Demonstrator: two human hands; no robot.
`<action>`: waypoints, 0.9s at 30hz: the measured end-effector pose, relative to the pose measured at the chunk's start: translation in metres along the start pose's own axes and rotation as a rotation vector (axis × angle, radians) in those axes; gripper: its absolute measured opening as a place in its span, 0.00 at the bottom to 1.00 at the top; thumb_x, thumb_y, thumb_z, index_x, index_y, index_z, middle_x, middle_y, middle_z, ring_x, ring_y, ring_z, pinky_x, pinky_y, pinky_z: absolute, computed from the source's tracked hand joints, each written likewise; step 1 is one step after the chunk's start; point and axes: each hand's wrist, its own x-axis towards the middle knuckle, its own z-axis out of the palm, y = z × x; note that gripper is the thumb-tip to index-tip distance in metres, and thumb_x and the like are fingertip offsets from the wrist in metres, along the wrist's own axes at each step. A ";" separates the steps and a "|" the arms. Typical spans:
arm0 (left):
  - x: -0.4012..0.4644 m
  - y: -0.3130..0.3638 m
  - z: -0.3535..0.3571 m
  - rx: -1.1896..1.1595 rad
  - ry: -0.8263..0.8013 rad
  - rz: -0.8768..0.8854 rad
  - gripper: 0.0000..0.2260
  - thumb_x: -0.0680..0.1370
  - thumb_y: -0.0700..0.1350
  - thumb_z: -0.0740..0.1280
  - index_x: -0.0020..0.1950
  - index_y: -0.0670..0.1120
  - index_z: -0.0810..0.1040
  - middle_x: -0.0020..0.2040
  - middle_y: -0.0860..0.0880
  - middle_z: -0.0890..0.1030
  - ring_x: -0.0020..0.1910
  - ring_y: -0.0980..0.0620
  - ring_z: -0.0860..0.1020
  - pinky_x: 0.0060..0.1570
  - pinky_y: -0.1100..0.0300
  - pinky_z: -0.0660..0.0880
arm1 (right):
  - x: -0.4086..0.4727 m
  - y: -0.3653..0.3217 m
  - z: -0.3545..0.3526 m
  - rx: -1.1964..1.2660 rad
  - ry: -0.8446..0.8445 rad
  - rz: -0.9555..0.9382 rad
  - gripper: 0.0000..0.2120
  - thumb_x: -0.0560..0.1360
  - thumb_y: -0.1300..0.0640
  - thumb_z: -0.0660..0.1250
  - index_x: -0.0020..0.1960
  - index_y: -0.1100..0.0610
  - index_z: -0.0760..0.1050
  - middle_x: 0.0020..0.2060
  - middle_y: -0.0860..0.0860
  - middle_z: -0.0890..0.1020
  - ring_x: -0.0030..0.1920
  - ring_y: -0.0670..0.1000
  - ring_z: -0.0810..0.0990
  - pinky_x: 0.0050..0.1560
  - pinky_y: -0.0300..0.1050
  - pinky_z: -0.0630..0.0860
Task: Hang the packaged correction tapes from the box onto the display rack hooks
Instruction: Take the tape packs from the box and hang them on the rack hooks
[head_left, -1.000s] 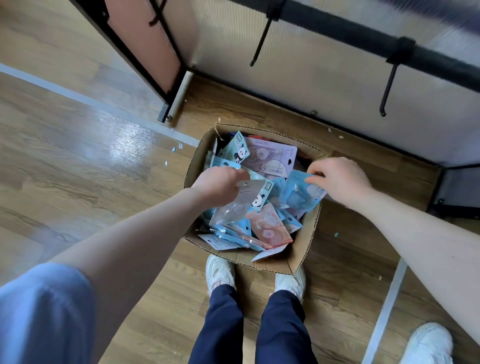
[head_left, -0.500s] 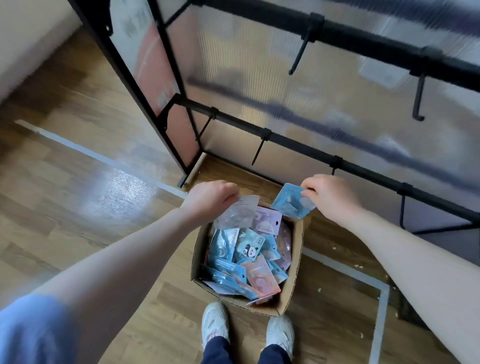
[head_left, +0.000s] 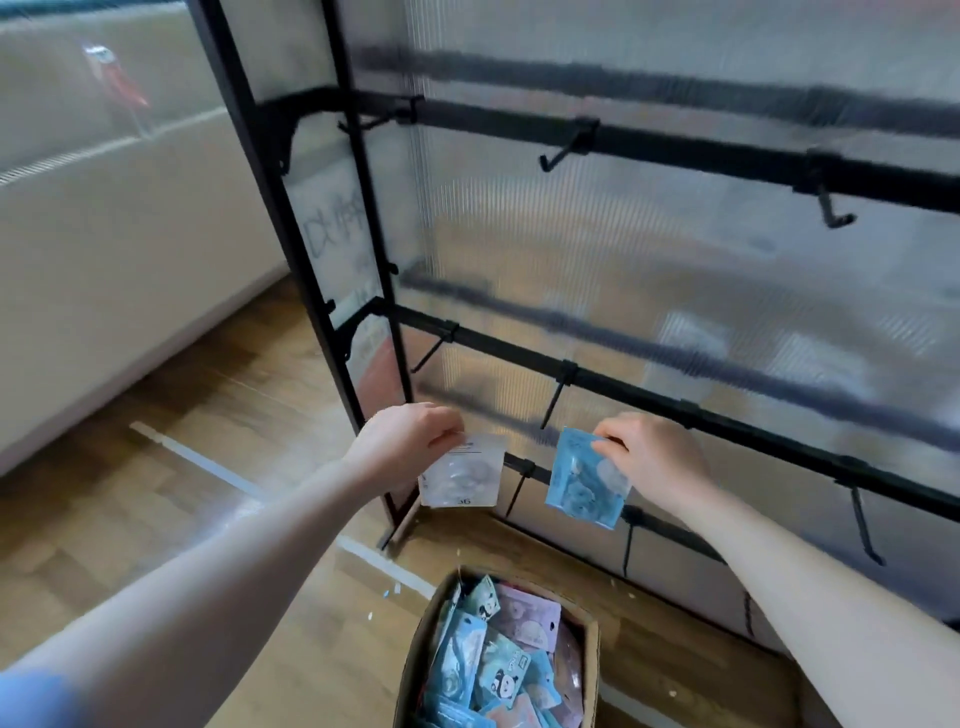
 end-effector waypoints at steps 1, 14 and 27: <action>0.002 0.003 -0.015 0.015 0.015 -0.006 0.10 0.79 0.51 0.61 0.50 0.47 0.77 0.47 0.50 0.79 0.46 0.48 0.77 0.39 0.59 0.70 | 0.001 -0.005 -0.015 0.004 0.018 -0.009 0.10 0.79 0.53 0.60 0.47 0.56 0.78 0.43 0.50 0.79 0.43 0.52 0.76 0.38 0.44 0.68; 0.019 0.061 -0.237 0.120 0.314 0.005 0.08 0.77 0.52 0.65 0.48 0.49 0.79 0.41 0.58 0.74 0.41 0.56 0.73 0.39 0.62 0.66 | -0.001 -0.057 -0.211 0.007 0.258 -0.161 0.10 0.79 0.52 0.60 0.52 0.53 0.79 0.48 0.45 0.81 0.47 0.46 0.77 0.45 0.41 0.72; 0.041 0.038 -0.404 -0.040 0.524 0.043 0.05 0.74 0.48 0.70 0.45 0.48 0.81 0.40 0.54 0.79 0.41 0.54 0.77 0.45 0.58 0.74 | 0.038 -0.141 -0.309 -0.048 0.404 -0.231 0.10 0.79 0.53 0.60 0.49 0.54 0.79 0.44 0.45 0.80 0.44 0.46 0.77 0.45 0.41 0.72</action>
